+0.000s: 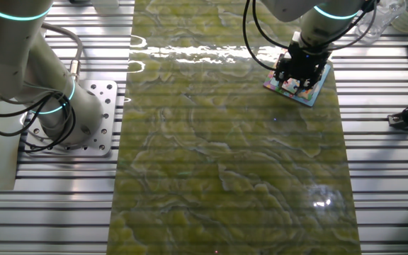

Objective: Assemble one piece of a puzzle

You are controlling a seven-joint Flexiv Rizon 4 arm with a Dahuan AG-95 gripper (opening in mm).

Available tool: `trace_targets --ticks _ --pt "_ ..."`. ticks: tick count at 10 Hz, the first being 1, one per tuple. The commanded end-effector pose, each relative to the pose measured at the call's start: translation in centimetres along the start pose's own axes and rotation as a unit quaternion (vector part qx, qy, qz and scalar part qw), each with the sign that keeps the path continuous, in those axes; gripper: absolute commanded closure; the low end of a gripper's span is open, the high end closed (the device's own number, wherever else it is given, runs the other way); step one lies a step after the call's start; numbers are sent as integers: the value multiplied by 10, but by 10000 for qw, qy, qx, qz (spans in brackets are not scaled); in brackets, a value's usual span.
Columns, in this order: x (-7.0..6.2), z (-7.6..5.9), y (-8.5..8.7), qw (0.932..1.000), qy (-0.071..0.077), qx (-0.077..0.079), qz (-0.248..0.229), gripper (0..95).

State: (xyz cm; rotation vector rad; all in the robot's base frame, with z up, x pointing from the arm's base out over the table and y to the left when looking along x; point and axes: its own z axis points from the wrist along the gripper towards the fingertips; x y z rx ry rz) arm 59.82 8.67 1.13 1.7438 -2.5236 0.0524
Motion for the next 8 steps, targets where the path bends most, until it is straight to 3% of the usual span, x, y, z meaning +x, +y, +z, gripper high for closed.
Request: trace_targets --ticks 1,8 --pt "0 1 0 10000 5 4 0 570" --pt "1 1 0 10000 38 16 -77 570"
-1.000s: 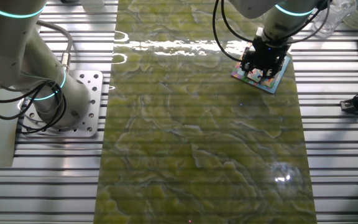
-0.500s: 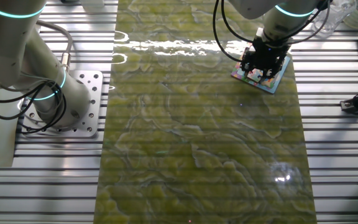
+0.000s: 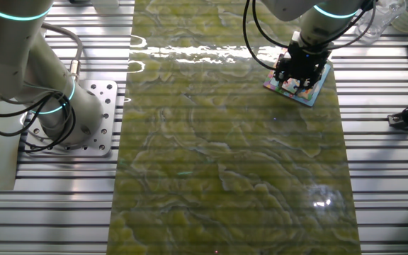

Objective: Assemble one piece of a puzzle

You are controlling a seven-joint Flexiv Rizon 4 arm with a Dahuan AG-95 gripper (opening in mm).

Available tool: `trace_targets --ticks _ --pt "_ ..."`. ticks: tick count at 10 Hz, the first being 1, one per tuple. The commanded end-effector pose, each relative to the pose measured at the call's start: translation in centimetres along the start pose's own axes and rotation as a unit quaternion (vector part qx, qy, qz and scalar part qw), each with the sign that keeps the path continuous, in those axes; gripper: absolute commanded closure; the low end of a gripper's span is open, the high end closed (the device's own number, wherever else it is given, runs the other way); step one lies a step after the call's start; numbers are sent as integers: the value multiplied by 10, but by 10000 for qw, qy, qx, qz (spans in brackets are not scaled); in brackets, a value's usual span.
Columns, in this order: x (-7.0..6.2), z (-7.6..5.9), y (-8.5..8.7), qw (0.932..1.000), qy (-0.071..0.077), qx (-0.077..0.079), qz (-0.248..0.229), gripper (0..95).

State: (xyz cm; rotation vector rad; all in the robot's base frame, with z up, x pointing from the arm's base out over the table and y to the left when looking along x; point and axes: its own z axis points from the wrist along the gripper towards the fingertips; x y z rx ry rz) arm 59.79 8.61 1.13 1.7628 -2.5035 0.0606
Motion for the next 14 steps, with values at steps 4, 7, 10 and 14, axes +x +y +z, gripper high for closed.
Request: trace_targets --ticks 4,7,10,14 --pt "2 0 -1 10000 -51 -9 37 570" --pt "2 0 -1 10000 -41 -7 31 570" --pt "2 0 -1 10000 -24 7 -1 570" --pt "2 0 -1 10000 -32 26 -26 570"
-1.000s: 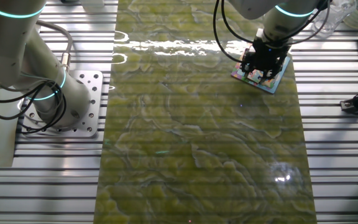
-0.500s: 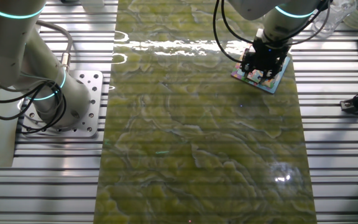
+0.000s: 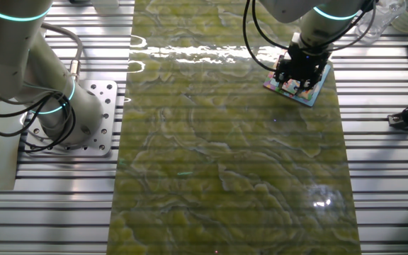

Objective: Assemble one piece of a puzzle

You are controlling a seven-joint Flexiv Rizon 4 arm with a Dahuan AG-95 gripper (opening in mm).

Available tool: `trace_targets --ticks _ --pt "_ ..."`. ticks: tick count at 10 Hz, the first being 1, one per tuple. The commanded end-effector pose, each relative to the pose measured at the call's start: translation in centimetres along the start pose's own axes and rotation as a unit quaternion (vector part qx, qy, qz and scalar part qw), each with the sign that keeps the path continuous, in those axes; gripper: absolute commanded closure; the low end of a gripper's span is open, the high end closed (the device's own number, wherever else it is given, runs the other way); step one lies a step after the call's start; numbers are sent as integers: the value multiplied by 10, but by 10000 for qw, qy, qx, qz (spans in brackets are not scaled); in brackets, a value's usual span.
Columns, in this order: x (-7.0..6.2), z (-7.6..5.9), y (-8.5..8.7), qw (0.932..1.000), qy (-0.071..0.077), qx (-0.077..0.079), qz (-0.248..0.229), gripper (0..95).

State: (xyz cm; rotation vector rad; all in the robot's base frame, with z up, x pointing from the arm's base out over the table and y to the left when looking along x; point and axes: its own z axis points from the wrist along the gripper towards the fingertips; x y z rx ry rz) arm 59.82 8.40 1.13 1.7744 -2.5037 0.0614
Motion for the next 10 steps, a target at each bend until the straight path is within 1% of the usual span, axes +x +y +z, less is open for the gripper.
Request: trace_targets --ticks 1,6,7,10 --pt "0 0 0 10000 -18 4 3 570" --pt "0 0 0 10000 -28 17 -16 570" --pt "0 0 0 10000 -27 18 -22 380" --pt "0 0 0 10000 -55 18 -55 380"
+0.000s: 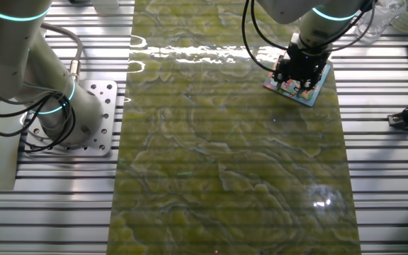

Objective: Assemble one piece of a puzzle

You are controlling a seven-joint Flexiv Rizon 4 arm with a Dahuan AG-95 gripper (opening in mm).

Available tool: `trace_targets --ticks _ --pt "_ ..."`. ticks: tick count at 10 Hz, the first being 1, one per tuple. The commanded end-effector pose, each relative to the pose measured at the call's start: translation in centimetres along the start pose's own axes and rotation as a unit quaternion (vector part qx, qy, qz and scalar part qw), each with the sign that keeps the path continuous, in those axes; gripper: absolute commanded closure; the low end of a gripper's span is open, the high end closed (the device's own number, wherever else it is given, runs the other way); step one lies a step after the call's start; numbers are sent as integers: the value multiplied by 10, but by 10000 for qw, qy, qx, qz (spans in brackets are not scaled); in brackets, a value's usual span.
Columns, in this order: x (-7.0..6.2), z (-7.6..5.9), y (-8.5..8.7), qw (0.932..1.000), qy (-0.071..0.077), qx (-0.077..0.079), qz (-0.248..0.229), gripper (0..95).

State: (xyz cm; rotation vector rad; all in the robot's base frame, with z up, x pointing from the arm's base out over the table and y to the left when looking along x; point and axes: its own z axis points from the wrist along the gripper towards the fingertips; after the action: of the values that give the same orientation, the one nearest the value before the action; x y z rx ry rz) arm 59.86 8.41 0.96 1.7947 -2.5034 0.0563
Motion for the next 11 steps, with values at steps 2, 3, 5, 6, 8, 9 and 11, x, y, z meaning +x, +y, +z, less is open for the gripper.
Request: trace_targets --ticks 2,3,5,6,8,9,11 --pt "0 -1 0 10000 -14 -8 -2 380" --pt "0 -2 0 10000 -6 -27 3 380" --pt "0 -3 1 9999 38 -98 33 380" --pt "0 -3 1 9999 38 -131 60 380" --pt "1 -3 1 9996 70 -247 144 380" --pt "2 -3 2 9993 90 -310 195 380" --pt "2 -5 4 9990 102 -361 227 380"
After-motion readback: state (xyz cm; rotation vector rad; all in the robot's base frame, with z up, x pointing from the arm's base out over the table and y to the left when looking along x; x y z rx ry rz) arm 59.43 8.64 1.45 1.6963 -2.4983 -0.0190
